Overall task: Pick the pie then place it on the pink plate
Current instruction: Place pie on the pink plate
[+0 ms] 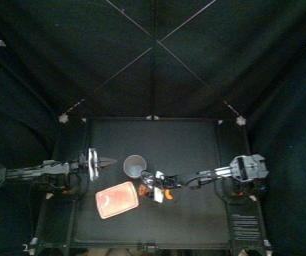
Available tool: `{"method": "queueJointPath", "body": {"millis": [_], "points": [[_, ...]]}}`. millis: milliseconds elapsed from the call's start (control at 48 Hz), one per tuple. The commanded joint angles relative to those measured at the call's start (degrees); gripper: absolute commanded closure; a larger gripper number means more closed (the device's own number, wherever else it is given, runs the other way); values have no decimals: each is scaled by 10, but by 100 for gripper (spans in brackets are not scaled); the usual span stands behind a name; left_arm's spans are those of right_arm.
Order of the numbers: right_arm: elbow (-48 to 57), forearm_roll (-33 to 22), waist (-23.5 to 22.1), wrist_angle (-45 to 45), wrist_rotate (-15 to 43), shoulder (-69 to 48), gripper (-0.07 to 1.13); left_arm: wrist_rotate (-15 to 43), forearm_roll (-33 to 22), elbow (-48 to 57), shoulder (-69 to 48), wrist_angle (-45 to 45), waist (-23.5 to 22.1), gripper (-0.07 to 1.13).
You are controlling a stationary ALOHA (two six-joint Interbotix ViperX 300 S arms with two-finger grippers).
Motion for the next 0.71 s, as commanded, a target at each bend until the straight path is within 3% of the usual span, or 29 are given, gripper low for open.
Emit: {"method": "queueJointPath", "body": {"millis": [21, 500, 708], "points": [[-79, -3, 11, 5, -1, 37, 42, 1, -1, -8, 3, -5, 3, 104], [-297, -29, 10, 113, 1, 206, 41, 0, -1, -7, 3, -5, 4, 104], [-330, -35, 7, 119, 0, 230, 26, 1, -1, -3, 3, -5, 4, 104]]}}
